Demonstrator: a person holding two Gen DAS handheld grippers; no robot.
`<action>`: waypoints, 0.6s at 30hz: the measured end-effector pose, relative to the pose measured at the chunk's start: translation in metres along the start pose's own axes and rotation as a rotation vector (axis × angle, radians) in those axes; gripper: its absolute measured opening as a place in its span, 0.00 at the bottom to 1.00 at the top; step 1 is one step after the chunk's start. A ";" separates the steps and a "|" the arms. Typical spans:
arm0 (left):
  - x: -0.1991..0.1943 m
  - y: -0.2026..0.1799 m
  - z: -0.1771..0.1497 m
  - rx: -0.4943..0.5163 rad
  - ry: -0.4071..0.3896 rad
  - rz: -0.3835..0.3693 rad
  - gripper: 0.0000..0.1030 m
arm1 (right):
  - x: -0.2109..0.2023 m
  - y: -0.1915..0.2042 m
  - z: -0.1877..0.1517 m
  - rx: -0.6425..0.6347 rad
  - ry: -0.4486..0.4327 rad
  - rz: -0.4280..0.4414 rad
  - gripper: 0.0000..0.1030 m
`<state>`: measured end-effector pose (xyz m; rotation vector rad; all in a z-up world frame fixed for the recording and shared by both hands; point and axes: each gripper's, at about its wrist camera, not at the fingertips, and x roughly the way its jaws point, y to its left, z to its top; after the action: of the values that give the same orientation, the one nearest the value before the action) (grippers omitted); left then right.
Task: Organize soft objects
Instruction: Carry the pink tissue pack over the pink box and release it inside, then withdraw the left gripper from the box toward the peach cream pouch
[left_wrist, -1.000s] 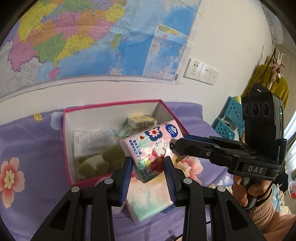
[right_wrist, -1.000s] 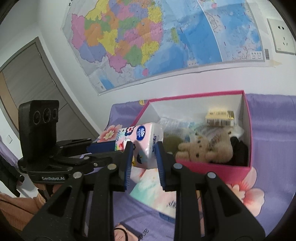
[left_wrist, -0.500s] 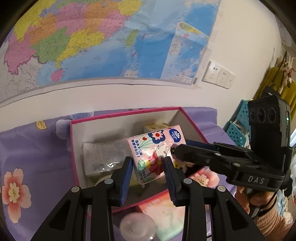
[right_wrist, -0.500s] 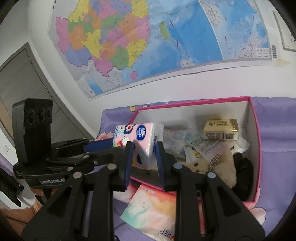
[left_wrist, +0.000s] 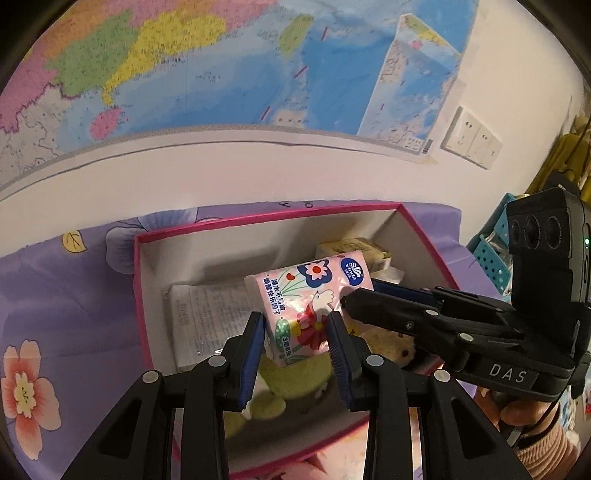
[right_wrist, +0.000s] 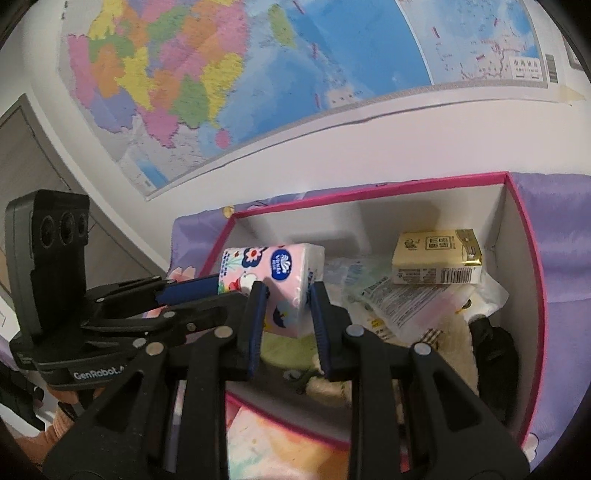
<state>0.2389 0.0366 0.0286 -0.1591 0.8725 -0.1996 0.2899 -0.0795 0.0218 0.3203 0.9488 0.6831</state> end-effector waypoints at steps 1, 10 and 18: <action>0.002 0.001 0.001 -0.001 0.005 0.002 0.33 | 0.002 -0.001 0.000 0.003 0.000 -0.008 0.27; 0.018 0.020 0.004 -0.073 0.036 0.009 0.33 | 0.007 -0.007 0.002 0.039 -0.008 -0.052 0.28; -0.022 0.023 -0.014 -0.068 -0.045 -0.010 0.33 | -0.012 -0.003 -0.011 0.004 -0.013 -0.041 0.28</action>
<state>0.2170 0.0632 0.0310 -0.2309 0.8341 -0.1752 0.2768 -0.0898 0.0220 0.3074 0.9417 0.6413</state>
